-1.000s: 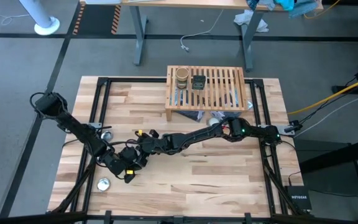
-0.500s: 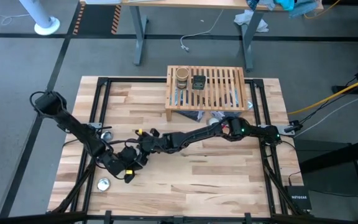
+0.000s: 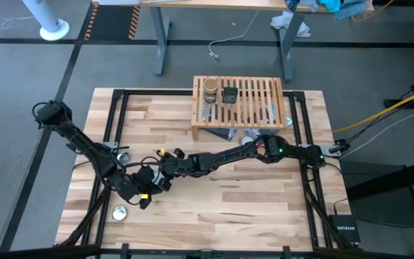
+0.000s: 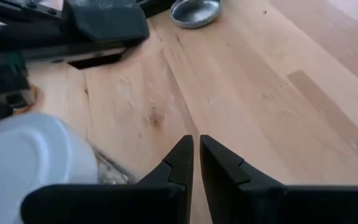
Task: Shelf spices
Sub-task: Move the white seasoning bottle to the middle left of the table, then remove the gold seasoning bottle from the shelf
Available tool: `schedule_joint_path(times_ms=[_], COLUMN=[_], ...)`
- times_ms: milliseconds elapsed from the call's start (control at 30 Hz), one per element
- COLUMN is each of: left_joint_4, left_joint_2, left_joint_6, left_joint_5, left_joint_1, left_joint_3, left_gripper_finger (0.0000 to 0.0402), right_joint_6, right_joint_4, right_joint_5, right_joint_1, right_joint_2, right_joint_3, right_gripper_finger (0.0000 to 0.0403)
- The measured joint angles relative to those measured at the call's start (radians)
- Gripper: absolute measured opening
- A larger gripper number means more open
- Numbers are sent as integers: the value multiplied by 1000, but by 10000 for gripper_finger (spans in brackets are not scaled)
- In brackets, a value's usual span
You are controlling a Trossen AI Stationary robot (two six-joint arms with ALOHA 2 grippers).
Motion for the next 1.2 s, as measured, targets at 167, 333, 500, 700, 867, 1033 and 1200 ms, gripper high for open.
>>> schedule_joint_path(times_ms=[167, 333, 500, 700, 867, 1033, 1200], left_joint_4=[-29, -49, -51, -119, -164, -191, -208], left_joint_2=[0, 0, -38, -139, -216, -260, -305], left_joint_6=[-23, -49, -55, -68, -70, -44, 74], left_joint_5=[2, 5, -6, -66, -102, -117, -118], left_joint_1=[-27, -63, -96, -127, -152, -160, -160], left_joint_3=[0, -2, -2, -2, -2, -2, -2], left_gripper_finger=[0, 0, 0, 0, 0, 0, 0], right_joint_6=[-1, -1, -1, -17, -56, -106, -152], right_joint_4=[0, 1, 16, 15, 10, 6, 9], right_joint_5=[4, 7, 3, 0, 11, 22, 41], right_joint_1=[-4, -12, -14, -24, -34, -45, -58], right_joint_2=[0, 0, 0, -7, -45, -96, -173], right_joint_3=[0, 0, 0, 0, 0, 1, 1], right_gripper_finger=[34, 34, 34, 34, 34, 34, 34])
